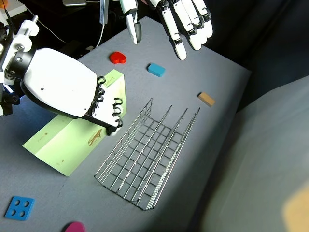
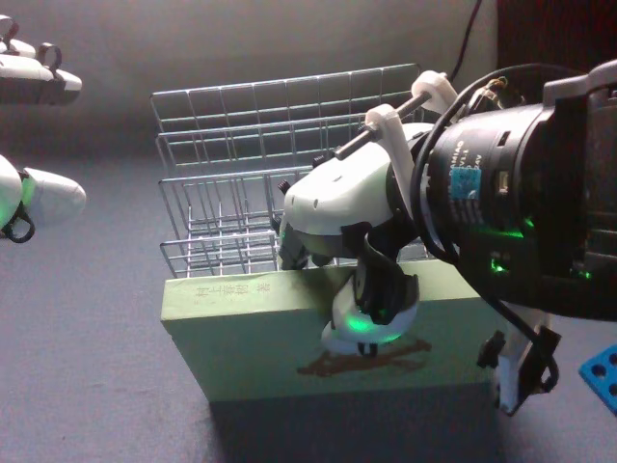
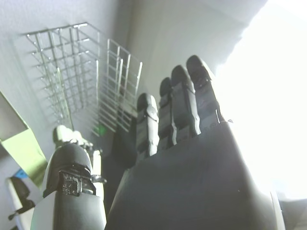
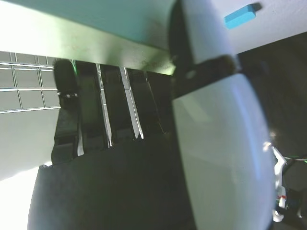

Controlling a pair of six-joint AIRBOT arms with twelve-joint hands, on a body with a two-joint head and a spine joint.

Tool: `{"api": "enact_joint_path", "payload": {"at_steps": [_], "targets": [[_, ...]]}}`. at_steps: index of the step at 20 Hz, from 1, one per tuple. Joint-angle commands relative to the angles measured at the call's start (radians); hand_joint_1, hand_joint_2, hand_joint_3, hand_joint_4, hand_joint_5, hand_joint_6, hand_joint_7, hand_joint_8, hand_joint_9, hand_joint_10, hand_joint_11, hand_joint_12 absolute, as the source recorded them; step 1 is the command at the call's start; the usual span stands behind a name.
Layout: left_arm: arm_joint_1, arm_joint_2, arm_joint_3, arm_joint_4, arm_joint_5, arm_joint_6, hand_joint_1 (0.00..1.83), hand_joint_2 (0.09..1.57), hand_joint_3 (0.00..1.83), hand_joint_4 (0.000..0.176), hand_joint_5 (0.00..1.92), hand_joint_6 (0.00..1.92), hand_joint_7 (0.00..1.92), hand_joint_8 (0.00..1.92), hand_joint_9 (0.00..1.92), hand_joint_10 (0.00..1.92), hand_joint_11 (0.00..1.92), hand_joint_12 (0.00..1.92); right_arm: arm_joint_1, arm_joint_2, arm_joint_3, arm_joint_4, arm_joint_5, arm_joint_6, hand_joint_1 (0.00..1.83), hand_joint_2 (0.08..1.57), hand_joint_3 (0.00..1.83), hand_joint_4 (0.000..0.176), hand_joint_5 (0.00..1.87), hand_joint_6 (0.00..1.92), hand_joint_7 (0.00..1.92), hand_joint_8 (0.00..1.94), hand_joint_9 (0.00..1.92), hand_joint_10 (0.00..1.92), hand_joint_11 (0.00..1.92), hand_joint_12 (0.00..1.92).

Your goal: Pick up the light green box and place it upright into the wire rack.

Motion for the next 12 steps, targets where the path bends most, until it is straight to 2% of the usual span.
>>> {"api": "enact_joint_path", "payload": {"at_steps": [1, 2, 3, 4, 5, 7, 9, 12], "targets": [[-0.015, 0.004, 0.001, 0.062, -0.053, -0.001, 0.12, 1.24, 0.01, 0.106, 0.18, 0.0, 0.12, 0.0, 0.13, 0.0, 0.0, 0.36, 0.011, 0.0, 0.005, -0.054, 0.042, -0.003, 0.98, 1.12, 0.0, 0.0, 0.72, 0.02, 0.87, 0.02, 0.9, 0.09, 0.48, 1.26], [-0.015, 0.004, 0.001, 0.062, -0.053, -0.001, 0.13, 1.24, 0.01, 0.106, 0.18, 0.0, 0.12, 0.0, 0.13, 0.0, 0.0, 0.36, 0.011, 0.0, 0.006, -0.054, 0.043, -0.004, 1.01, 1.12, 0.0, 0.0, 0.8, 0.05, 0.94, 0.04, 0.98, 0.12, 0.56, 1.29], [-0.015, 0.004, 0.001, 0.062, -0.053, -0.001, 0.12, 1.24, 0.0, 0.106, 0.18, 0.0, 0.12, 0.0, 0.14, 0.0, 0.0, 0.38, 0.012, 0.001, 0.006, -0.054, 0.043, -0.004, 1.08, 1.16, 0.0, 0.0, 0.86, 0.91, 1.01, 0.04, 1.02, 0.17, 0.62, 1.33], [-0.015, 0.004, 0.001, 0.062, -0.053, -0.001, 0.12, 1.24, 0.0, 0.106, 0.18, 0.0, 0.12, 0.0, 0.14, 0.0, 0.0, 0.39, 0.014, 0.001, 0.006, -0.054, 0.044, -0.006, 1.19, 1.16, 0.0, 0.0, 0.8, 1.12, 1.01, 0.86, 1.06, 0.23, 0.69, 1.36], [-0.015, 0.004, 0.001, 0.062, -0.053, -0.001, 0.12, 1.24, 0.0, 0.106, 0.18, 0.0, 0.12, 0.0, 0.14, 0.0, 0.0, 0.39, 0.017, 0.002, 0.005, -0.054, 0.044, -0.006, 1.21, 1.15, 0.0, 0.0, 0.82, 1.11, 1.0, 1.03, 1.05, 0.46, 0.72, 1.4], [-0.014, 0.004, 0.001, 0.062, -0.053, -0.001, 0.15, 1.23, 0.0, 0.106, 0.2, 0.01, 0.14, 0.01, 0.14, 0.0, 0.0, 0.38, 0.026, 0.007, 0.004, -0.054, 0.044, -0.007, 1.23, 1.13, 0.0, 0.0, 0.89, 1.0, 1.02, 1.1, 0.98, 0.89, 0.74, 1.45], [-0.014, 0.004, 0.001, 0.062, -0.053, -0.001, 0.16, 1.23, 0.0, 0.106, 0.18, 0.0, 0.12, 0.0, 0.15, 0.0, 0.0, 0.38, 0.041, 0.021, -0.004, -0.054, 0.044, -0.012, 1.23, 1.13, 0.0, 0.0, 0.91, 0.95, 1.01, 1.13, 0.93, 1.08, 0.74, 1.52], [-0.014, 0.004, 0.001, 0.062, -0.053, -0.001, 0.16, 1.23, 0.0, 0.104, 0.18, 0.0, 0.12, 0.0, 0.15, 0.0, 0.0, 0.38, 0.091, 0.065, -0.038, -0.049, 0.043, -0.025, 1.23, 1.14, 0.0, 0.0, 0.88, 0.98, 0.99, 1.17, 0.9, 1.17, 0.74, 1.58]]}}
